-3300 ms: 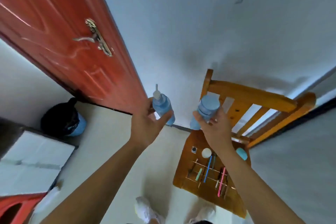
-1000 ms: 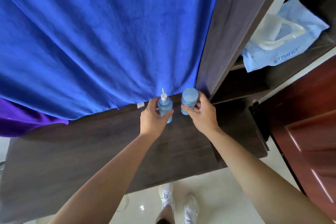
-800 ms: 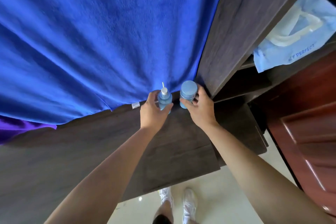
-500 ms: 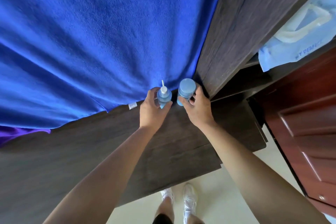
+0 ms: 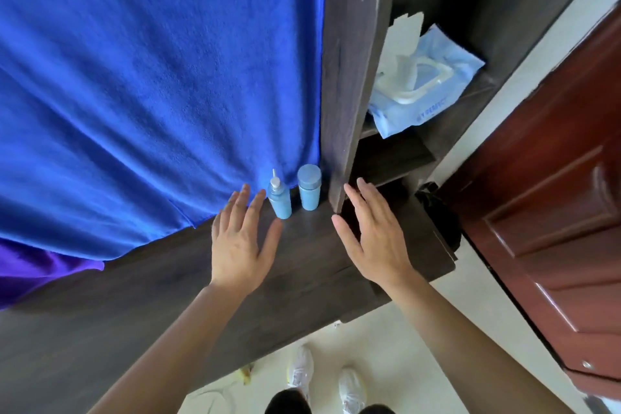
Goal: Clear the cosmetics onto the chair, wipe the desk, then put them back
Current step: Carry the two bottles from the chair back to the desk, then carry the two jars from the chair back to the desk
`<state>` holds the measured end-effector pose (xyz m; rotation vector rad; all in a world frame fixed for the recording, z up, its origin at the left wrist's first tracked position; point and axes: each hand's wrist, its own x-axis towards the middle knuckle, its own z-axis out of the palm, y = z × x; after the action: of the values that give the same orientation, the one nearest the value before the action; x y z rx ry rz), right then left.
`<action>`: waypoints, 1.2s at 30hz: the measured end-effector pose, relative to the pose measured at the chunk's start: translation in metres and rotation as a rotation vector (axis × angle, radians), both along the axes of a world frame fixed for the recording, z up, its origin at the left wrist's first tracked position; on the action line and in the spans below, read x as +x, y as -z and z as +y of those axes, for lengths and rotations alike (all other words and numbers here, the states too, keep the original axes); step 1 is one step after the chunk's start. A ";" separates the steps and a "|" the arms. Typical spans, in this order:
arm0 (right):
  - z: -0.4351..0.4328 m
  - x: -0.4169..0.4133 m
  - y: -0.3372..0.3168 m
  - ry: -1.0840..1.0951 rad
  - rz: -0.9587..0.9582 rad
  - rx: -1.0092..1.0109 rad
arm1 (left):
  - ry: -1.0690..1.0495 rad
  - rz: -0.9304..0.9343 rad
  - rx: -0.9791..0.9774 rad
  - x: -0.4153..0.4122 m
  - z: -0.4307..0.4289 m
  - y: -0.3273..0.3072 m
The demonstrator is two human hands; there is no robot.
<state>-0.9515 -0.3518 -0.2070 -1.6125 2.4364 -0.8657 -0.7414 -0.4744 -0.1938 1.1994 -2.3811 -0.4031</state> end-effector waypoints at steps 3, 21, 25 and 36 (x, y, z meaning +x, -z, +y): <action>0.041 -0.006 -0.001 0.135 0.108 0.016 | 0.102 -0.018 -0.037 -0.013 0.023 -0.005; 0.515 0.095 -0.047 1.501 0.279 0.120 | 1.399 0.160 -0.029 -0.226 0.396 -0.040; 0.610 0.128 -0.044 1.728 0.241 0.091 | 1.587 0.216 -0.028 -0.225 0.520 -0.040; 0.838 0.138 -0.041 1.945 0.072 0.044 | 1.749 0.113 0.072 -0.225 0.788 -0.049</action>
<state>-0.8135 0.4863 -0.1664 1.3061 3.2866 -0.6163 -0.9669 0.3139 -0.1445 -1.1603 -2.6295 -0.9428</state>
